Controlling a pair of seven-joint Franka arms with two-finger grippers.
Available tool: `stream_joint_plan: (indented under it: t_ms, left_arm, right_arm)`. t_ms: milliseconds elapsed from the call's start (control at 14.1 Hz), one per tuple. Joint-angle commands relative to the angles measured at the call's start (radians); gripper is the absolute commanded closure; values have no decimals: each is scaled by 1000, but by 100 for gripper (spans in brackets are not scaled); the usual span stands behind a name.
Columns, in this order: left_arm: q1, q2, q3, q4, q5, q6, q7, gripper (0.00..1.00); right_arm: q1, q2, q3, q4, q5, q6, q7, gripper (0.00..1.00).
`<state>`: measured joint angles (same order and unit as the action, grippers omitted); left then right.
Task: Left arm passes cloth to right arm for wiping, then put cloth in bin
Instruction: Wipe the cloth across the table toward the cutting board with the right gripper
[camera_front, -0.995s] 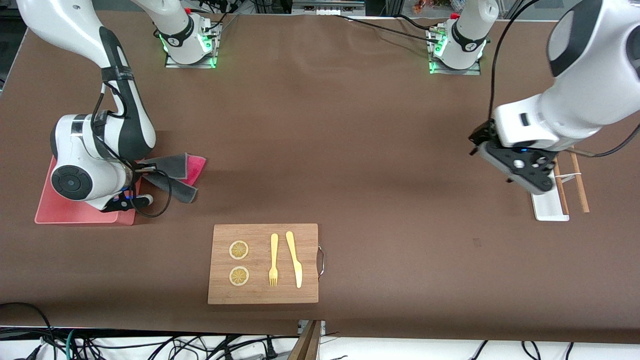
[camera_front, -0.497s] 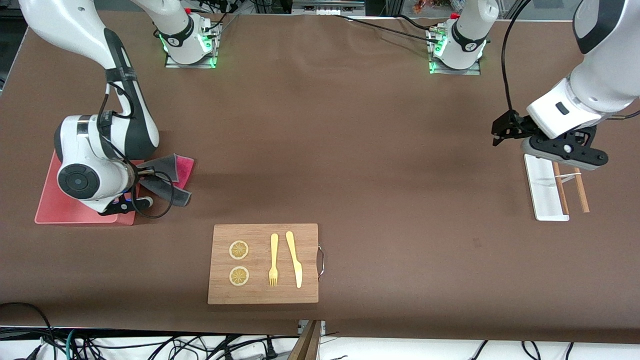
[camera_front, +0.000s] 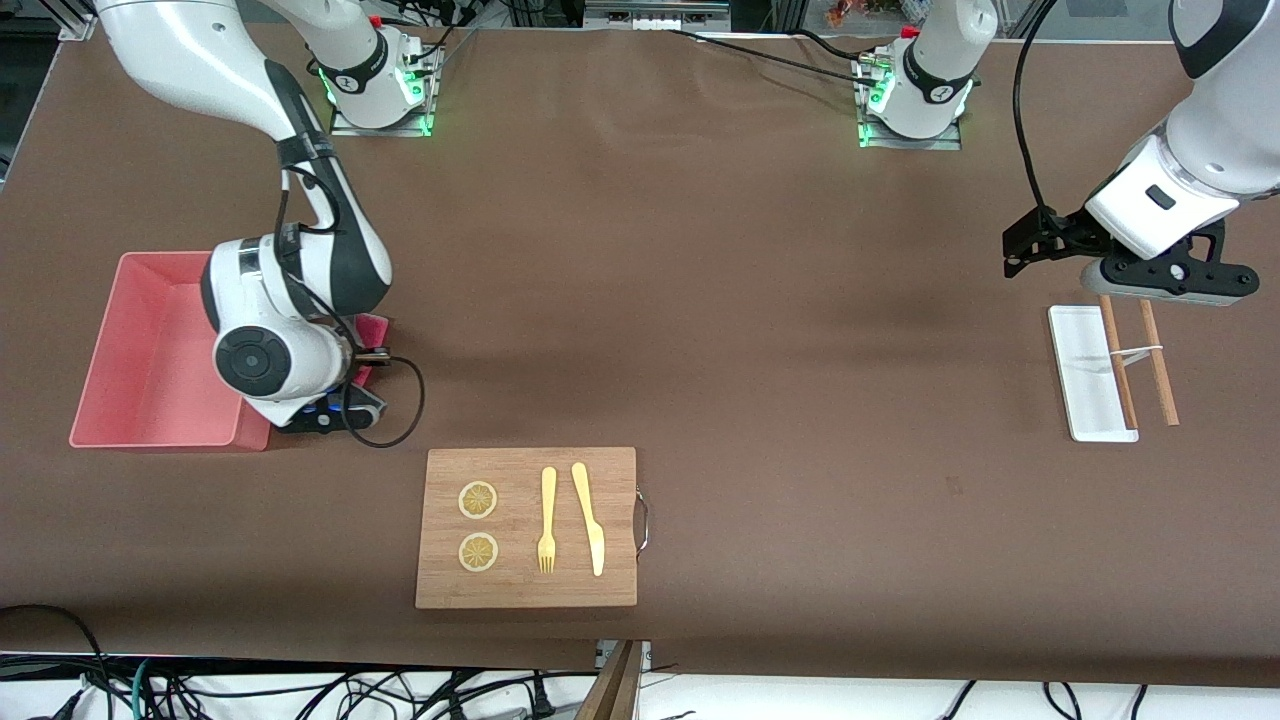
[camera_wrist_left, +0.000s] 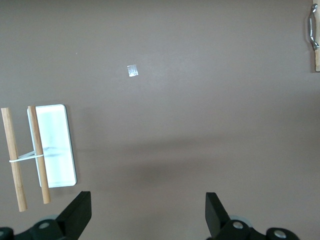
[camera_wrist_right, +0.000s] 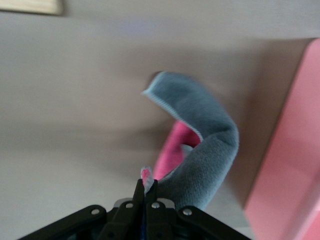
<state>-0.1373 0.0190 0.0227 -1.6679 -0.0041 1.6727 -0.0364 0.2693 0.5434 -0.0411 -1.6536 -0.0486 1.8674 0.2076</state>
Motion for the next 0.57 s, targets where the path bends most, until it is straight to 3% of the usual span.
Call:
stream_joint_plan:
  t_ms: [0, 497]
  left_arm:
    - [21, -16, 2, -16, 18, 5, -17, 0]
    - [25, -8, -4, -9, 26, -1, -14, 0]
  right_arm:
    - [14, 49, 35, 90, 59, -13, 100, 100]
    - [112, 145, 81, 253, 143, -17, 357, 100]
